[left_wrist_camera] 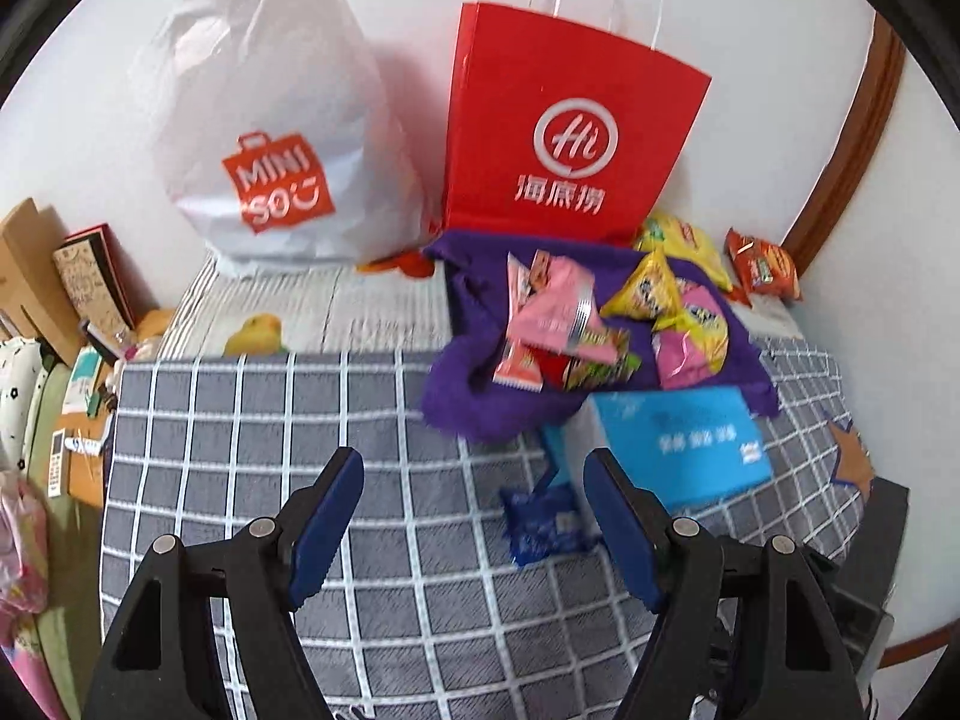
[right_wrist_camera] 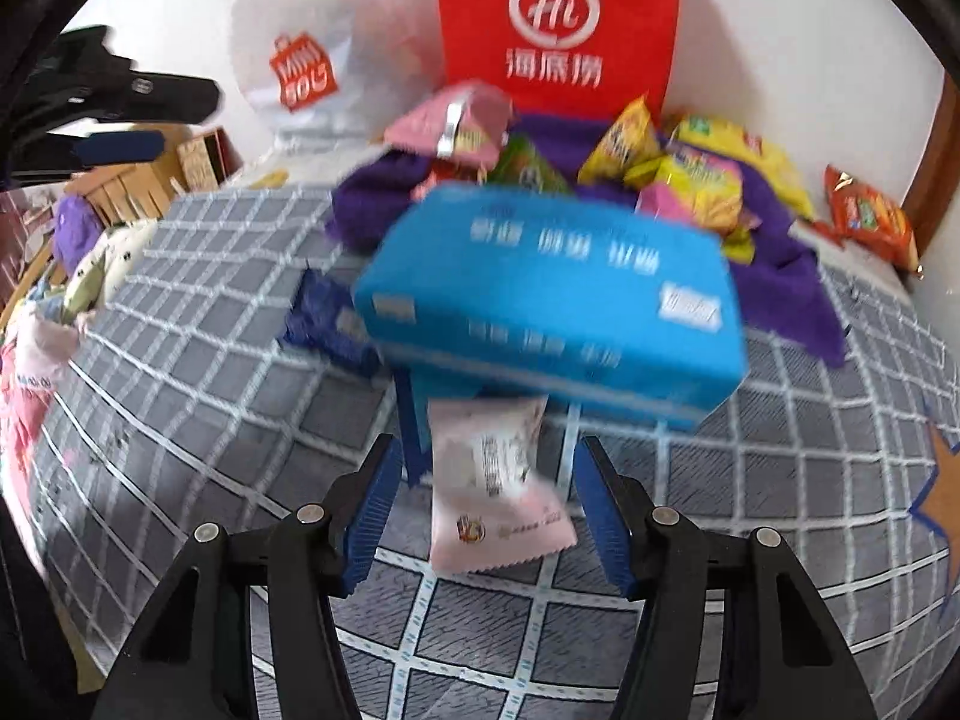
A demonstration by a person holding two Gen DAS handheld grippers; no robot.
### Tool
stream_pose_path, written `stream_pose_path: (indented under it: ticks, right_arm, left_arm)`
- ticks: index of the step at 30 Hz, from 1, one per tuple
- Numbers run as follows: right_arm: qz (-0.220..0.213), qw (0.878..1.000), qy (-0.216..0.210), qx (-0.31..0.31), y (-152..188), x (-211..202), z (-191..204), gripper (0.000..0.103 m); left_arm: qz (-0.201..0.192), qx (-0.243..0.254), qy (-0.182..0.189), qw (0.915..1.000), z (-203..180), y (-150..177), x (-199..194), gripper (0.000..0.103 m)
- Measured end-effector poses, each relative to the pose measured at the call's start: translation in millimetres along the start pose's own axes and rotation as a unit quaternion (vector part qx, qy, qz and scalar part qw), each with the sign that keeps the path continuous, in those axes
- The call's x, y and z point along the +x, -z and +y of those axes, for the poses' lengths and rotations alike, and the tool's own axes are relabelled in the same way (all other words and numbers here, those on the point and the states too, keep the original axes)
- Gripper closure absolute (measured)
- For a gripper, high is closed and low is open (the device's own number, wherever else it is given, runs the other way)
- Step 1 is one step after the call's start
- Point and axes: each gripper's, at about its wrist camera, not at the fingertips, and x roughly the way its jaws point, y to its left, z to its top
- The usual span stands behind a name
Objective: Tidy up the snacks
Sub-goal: 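Grasp the pink-white biscuit packet with the right tool while the left tool grasps the blue packet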
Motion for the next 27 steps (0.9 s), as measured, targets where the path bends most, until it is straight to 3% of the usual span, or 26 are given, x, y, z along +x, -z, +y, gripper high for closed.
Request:
stream_pose_path:
  ticks: [4, 8, 12, 19, 25, 27]
  right_arm:
    - [0.017, 1.0, 0.012, -0.006, 9.3, 20.6, 1.4, 0.044]
    - [-0.007, 0.999, 0.02, -0.026, 14.0, 19.0, 5.7, 0.06]
    - [-0.015, 0.999, 0.038, -0.028, 20.5, 9.7, -6.1, 0.061]
    - [-0.044, 0.995, 0.081, 0.031, 26.6, -12.2, -64.8, 0.061]
    - [-0.025, 0.995, 0.086, 0.049, 34.2, 4.1, -82.2, 0.06]
    - [-0.036, 0.994, 0.087, 0.045, 37.1, 3.3, -83.8, 0.06]
  left_arm:
    - [0.007, 0.012, -0.016, 0.9998, -1.6, 14.8, 11.9, 0.029]
    - [0.021, 0.035, -0.023, 0.9989, -9.7, 26.1, 30.3, 0.029]
    - [0.043, 0.041, -0.025, 0.9979, -14.1, 31.4, 46.6, 0.03]
    - [0.059, 0.019, 0.001, 0.9981, -18.6, 32.0, 75.1, 0.03]
    - [0.067, -0.001, 0.013, 0.9977, -14.9, 37.0, 97.0, 0.031]
    - [0.071, -0.008, 0.018, 0.9973, -13.0, 37.8, 101.2, 0.033]
